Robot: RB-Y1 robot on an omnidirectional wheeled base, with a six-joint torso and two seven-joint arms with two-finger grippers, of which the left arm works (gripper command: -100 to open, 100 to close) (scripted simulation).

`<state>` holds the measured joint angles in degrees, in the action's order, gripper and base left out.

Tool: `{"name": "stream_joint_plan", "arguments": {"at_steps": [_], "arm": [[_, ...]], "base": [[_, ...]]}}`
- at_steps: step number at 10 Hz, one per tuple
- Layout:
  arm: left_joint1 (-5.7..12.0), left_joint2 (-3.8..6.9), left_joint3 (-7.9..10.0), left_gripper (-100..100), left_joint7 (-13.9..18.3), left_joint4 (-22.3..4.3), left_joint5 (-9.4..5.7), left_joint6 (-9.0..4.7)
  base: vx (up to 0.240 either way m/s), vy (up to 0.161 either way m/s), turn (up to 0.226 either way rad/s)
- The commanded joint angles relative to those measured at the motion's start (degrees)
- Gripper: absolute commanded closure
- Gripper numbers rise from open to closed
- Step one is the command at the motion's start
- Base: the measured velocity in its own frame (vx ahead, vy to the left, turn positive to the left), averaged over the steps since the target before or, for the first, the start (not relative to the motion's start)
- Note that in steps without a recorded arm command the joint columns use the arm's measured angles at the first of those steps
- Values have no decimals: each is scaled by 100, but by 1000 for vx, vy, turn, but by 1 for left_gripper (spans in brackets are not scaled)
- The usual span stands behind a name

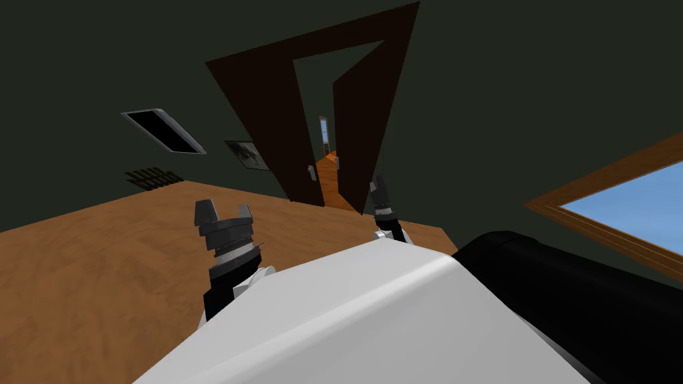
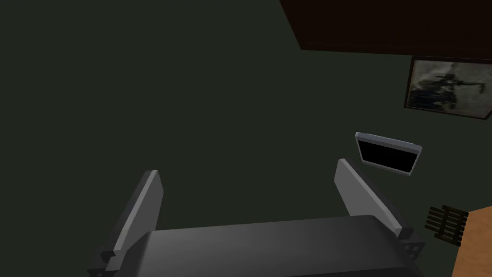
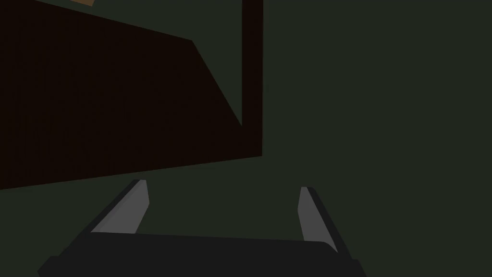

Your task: Push the door open

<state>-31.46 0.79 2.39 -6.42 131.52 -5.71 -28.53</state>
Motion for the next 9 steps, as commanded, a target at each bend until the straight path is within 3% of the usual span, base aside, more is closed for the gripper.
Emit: {"name": "stream_joint_plan", "arguments": {"at_steps": [1,5,9], "arm": [[123,43,-29,-100,33,-194,17,6],[353,111,-83,-100,95,-556,49,17],[755,203,-177,-100,203,-1190,104,37]], "base": [[108,-68,-43],[109,63,-14],[139,48,-25]]}}
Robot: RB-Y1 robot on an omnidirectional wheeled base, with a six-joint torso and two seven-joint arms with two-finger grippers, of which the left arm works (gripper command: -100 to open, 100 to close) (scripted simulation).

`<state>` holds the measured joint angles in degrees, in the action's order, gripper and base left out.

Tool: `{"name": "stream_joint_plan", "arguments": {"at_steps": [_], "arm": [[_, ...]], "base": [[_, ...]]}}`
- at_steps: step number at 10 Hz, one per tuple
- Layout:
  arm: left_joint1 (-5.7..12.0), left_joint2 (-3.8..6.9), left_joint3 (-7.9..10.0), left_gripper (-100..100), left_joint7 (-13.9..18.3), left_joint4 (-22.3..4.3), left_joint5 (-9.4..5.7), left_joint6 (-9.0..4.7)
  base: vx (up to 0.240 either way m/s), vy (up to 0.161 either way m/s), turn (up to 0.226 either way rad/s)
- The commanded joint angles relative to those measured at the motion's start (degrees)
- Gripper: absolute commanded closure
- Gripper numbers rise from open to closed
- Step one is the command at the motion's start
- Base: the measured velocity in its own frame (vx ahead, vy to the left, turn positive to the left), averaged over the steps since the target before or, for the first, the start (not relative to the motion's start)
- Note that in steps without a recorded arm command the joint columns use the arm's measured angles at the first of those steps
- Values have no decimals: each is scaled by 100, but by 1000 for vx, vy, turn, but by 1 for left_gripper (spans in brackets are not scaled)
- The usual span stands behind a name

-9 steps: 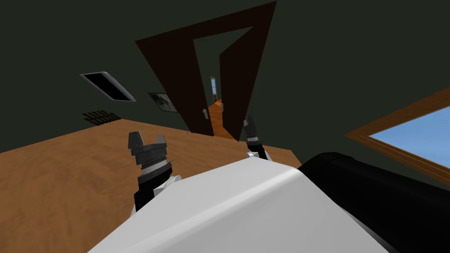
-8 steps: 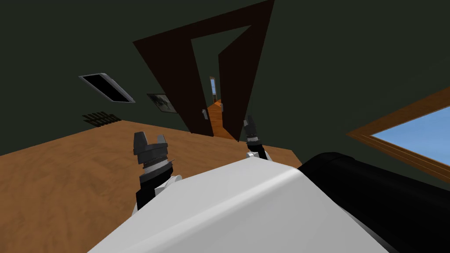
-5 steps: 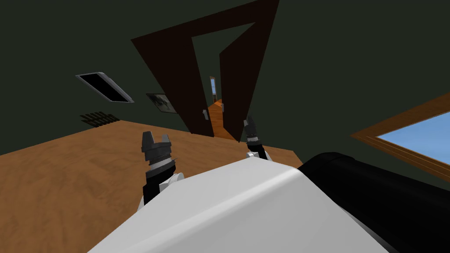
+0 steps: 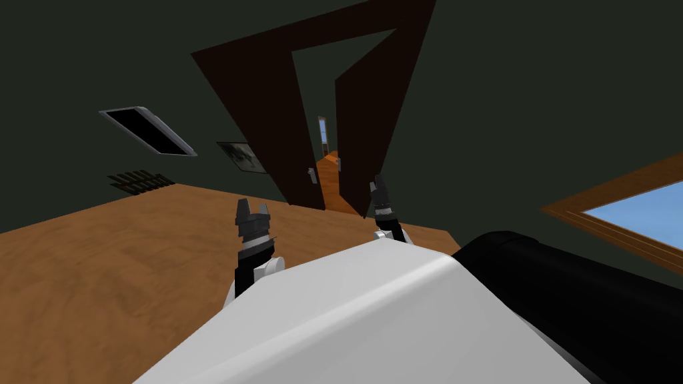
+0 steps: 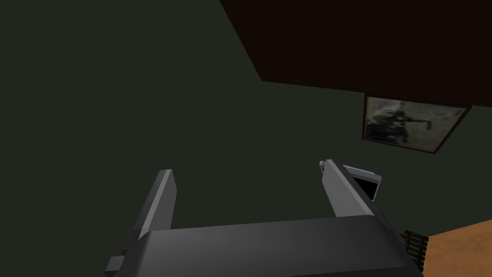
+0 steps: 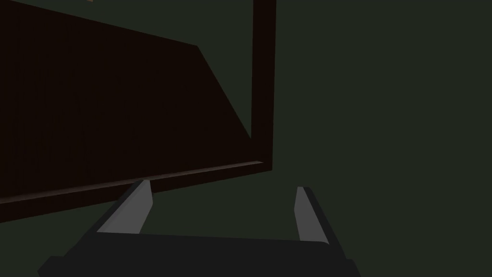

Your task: Push the door open

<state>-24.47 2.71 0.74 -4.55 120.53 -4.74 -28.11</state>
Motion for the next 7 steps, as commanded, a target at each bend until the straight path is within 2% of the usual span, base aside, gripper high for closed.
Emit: {"name": "stream_joint_plan", "arguments": {"at_steps": [1,7], "arm": [[134,27,-29,-100,36,-213,17,-2],[653,110,-151,-100,175,-1032,89,23]], "base": [[118,40,-20],[85,50,-23]]}}
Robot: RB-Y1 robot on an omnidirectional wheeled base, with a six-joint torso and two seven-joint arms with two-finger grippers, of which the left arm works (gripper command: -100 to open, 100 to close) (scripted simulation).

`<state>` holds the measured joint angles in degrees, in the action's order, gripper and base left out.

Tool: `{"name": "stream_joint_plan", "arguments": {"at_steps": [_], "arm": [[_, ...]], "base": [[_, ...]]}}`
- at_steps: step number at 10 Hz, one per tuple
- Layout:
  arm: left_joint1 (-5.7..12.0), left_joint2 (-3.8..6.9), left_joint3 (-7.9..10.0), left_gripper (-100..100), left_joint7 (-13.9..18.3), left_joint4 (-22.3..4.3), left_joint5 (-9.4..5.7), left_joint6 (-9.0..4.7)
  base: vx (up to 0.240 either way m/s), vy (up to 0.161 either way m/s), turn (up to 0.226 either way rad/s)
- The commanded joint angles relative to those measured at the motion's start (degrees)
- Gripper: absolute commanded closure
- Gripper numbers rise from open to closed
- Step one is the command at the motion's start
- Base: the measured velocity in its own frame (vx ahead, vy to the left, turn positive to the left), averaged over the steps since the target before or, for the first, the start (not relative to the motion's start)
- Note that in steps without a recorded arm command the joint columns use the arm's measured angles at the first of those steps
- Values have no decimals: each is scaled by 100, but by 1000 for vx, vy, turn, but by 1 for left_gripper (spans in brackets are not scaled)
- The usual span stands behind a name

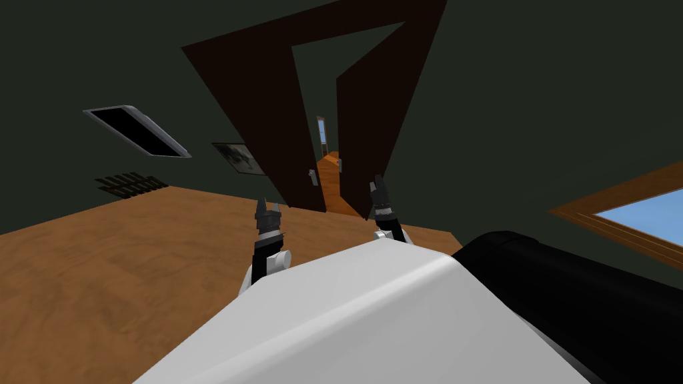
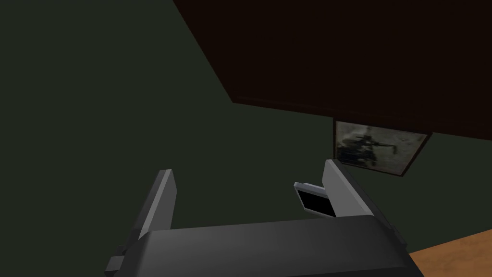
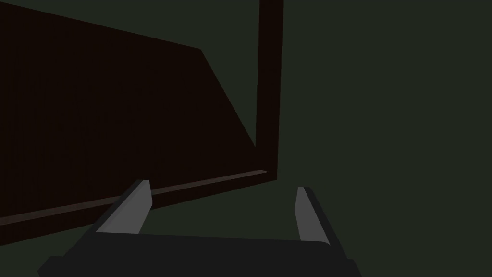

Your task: Push the door open

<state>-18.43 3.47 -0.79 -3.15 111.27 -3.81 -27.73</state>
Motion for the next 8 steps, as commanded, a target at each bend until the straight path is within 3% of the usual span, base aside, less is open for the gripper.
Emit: {"name": "stream_joint_plan", "arguments": {"at_steps": [1,8], "arm": [[145,45,-20,-100,61,-256,9,-10],[859,106,-188,-100,253,-1382,107,25]], "base": [[104,46,-26],[102,59,-28]]}}
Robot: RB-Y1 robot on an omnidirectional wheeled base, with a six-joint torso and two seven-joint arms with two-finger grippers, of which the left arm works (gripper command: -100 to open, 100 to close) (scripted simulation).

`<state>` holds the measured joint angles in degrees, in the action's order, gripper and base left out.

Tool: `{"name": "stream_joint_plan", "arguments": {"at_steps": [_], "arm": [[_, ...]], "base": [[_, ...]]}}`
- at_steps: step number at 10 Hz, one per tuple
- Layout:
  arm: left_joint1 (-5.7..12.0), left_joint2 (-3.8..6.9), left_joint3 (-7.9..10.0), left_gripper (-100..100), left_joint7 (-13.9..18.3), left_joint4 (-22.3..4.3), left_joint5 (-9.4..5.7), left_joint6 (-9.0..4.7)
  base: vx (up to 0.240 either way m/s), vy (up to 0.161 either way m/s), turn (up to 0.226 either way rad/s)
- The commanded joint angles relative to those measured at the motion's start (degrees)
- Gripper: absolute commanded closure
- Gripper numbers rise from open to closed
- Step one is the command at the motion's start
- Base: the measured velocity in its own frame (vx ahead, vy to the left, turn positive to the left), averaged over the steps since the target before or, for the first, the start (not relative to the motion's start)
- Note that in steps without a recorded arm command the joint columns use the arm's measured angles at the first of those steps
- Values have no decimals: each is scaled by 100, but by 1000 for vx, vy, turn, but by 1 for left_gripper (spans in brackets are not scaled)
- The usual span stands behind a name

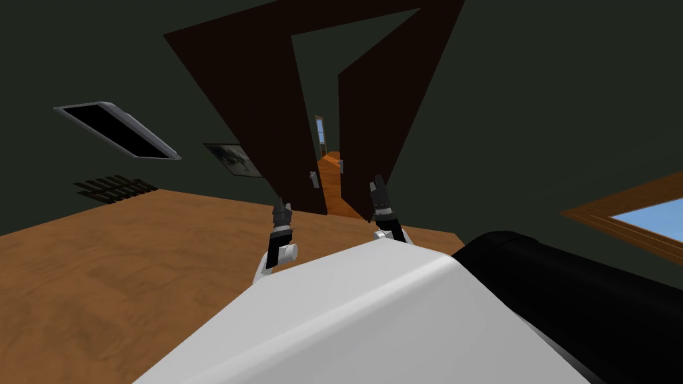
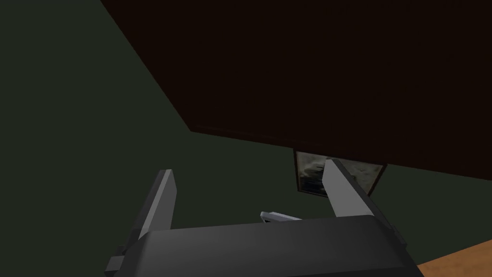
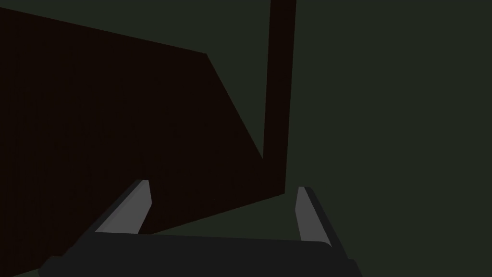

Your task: Push the door open

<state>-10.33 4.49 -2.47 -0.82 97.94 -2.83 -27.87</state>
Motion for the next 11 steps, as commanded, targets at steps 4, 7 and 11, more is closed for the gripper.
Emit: {"name": "stream_joint_plan", "arguments": {"at_steps": [4,7,11], "arm": [[478,21,-121,-100,135,-702,69,60],[696,26,-172,-100,194,-1069,99,70],[1132,19,-274,-100,310,-1756,159,91]], "base": [[92,57,-29],[65,52,-18],[86,60,-31]]}}
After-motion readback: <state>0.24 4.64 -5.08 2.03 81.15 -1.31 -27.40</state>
